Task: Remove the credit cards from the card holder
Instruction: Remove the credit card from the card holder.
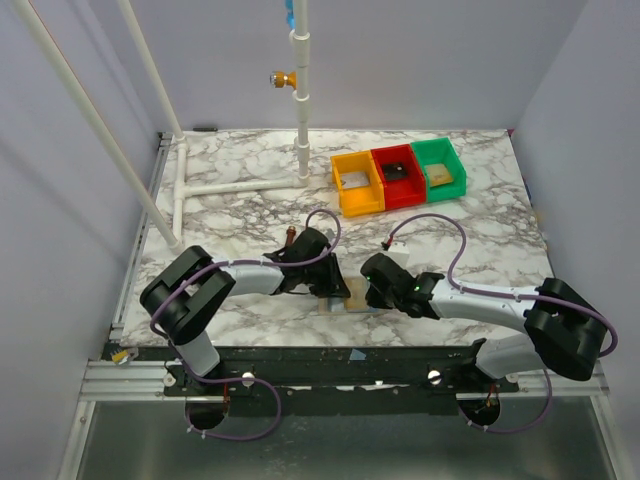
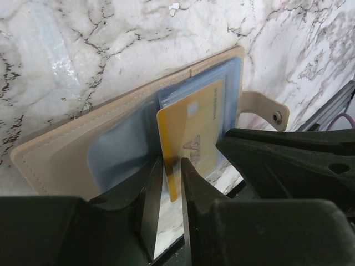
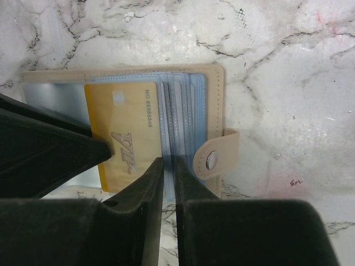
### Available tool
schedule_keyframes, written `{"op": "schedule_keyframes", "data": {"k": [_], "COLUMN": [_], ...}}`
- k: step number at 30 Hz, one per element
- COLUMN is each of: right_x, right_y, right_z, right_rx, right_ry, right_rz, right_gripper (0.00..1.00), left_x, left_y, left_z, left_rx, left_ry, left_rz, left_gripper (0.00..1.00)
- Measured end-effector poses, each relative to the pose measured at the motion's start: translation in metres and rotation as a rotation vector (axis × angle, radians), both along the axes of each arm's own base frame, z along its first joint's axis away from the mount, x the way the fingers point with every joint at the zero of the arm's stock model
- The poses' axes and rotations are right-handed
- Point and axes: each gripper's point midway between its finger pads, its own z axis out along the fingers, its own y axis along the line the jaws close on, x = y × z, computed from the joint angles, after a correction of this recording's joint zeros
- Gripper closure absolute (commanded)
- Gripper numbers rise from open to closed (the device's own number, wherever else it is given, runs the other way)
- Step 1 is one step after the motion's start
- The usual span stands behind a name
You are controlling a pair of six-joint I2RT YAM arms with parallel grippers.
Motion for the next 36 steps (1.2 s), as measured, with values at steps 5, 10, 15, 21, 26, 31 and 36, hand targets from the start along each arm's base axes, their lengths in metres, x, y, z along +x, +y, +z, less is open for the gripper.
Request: {"op": "schedule_keyframes", "data": {"k": [5,10,15,21,26,31,36], "right_x": [0.000,0.001,0.001,0.002,0.003,0.003,0.004], "right_y": [0.000,0.001,0.002,0.001,0.001,0.001,0.001], "right_z": [0.000,-0.001,-0.001,-0.001,-0.001,-0.001,-0.001], "right_rx": [0.001,0.001,0.004,-0.002,-0.009,-0.011,-0.013], "right_ry": [-0.001,-0.002,-0.002,-0.002,-0.001,-0.001,-0.001], "right_rz": [0.000,-0.001,-0.004,-0.009,-0.011,-0.012,-0.014], "right_gripper": [0.86,0.87,0.88,0.90,0.91,0.92,0.92], "left_x": [-0.001,-0.002,-0.002,-0.002,-0.002,-0.001,-0.001], "left_y": [0.001,0.002,0.006,0.010,0.010,0.011,0.011], "left_z": [-0.002,-0.002,-0.003,-0.002,-0.001,-0.001,-0.001], "left_rx": [-0.013,-0.027,-0.039,-0.045,-0.048,-0.048,-0.050], "left_ry": [0.013,0.017,0.017,0.018,0.019,0.021,0.024], "left_rz": [0.006,0.009,0.016,0.023,0.022,0.023,0.026], "left_gripper": [0.84,0.83,0.81,0.79,0.80,0.87,0.96]}}
